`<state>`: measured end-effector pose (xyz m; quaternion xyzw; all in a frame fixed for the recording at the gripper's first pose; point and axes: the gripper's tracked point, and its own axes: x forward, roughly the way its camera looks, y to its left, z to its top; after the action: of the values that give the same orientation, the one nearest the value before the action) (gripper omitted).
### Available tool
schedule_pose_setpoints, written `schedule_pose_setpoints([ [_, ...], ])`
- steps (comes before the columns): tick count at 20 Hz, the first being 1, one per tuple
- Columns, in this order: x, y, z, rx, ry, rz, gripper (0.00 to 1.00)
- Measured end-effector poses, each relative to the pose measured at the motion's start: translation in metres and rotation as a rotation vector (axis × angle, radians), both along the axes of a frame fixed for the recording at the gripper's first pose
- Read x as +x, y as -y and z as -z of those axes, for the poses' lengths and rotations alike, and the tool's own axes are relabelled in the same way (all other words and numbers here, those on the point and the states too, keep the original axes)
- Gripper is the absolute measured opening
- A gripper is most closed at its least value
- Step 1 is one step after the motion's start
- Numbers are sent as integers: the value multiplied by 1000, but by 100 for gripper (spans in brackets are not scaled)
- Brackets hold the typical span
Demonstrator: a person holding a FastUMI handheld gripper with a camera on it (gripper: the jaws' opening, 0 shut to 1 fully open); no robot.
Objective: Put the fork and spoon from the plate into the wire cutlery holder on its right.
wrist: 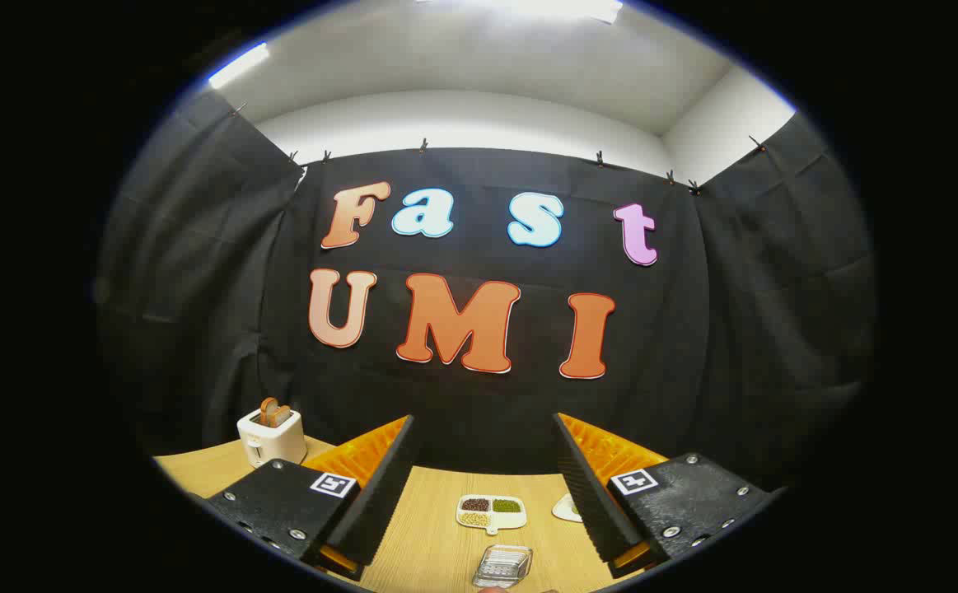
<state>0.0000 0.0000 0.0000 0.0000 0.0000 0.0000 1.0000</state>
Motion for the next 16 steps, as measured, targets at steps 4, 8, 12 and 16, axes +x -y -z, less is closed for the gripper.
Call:
schedule_pose_setpoints([
  [4,4,-4,1,6,0,-15,96],
  [8,9,-7,-2,9,9,-31,96],
  [12,8,-9,-2,6,10,-51,96],
  [16,6,-18,3,19,-2,-99,96],
])
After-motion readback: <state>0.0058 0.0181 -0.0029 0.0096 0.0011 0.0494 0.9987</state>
